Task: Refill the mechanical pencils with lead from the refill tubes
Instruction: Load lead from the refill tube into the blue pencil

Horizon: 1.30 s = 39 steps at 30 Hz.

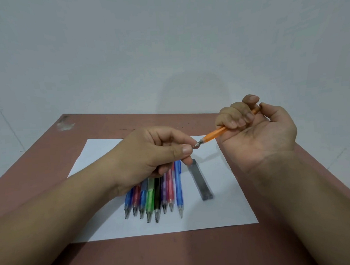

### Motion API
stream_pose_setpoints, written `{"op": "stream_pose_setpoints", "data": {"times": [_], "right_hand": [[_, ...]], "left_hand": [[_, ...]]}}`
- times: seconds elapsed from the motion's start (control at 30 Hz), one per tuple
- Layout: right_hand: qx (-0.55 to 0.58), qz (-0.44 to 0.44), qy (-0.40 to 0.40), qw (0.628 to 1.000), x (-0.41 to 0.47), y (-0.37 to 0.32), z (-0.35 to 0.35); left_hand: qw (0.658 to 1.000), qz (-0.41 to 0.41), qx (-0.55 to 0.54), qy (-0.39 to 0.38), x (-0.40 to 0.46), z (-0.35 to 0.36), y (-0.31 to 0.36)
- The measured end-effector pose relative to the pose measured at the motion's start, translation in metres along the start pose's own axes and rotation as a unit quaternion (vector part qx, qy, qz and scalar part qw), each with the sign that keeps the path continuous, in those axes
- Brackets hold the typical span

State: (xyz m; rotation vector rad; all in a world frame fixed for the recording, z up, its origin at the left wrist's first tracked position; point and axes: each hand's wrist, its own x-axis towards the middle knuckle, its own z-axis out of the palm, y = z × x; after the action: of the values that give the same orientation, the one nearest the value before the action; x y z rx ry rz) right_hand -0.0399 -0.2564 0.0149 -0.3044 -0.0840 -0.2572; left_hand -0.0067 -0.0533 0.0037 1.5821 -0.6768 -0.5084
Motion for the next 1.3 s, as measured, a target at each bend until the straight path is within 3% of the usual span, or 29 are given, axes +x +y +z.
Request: {"op": "stream_pose_setpoints", "data": {"times": [0.63, 0.8, 1.03, 1.3], "right_hand": [[-0.007, 0.004, -0.007, 1.0, -0.003, 0.005, 0.0], [-0.149, 0.002, 0.038, 0.988, 0.002, 0.008, 0.001], [-0.376, 0.045, 0.088, 0.922, 0.012, 0.016, -0.014], [-0.355, 0.01, 0.08, 0.931, 0.008, 0.008, -0.01]], "left_hand": [[0.996, 0.051, 0.052, 0.059, 0.003, 0.003, -0.005], [0.992, 0.032, 0.078, 0.099, 0.003, 0.0, -0.004], [0.965, 0.006, 0.195, 0.175, 0.007, -0.013, -0.004], [0.94, 0.046, 0.302, 0.153, -0.002, 0.001, 0.003]]}}
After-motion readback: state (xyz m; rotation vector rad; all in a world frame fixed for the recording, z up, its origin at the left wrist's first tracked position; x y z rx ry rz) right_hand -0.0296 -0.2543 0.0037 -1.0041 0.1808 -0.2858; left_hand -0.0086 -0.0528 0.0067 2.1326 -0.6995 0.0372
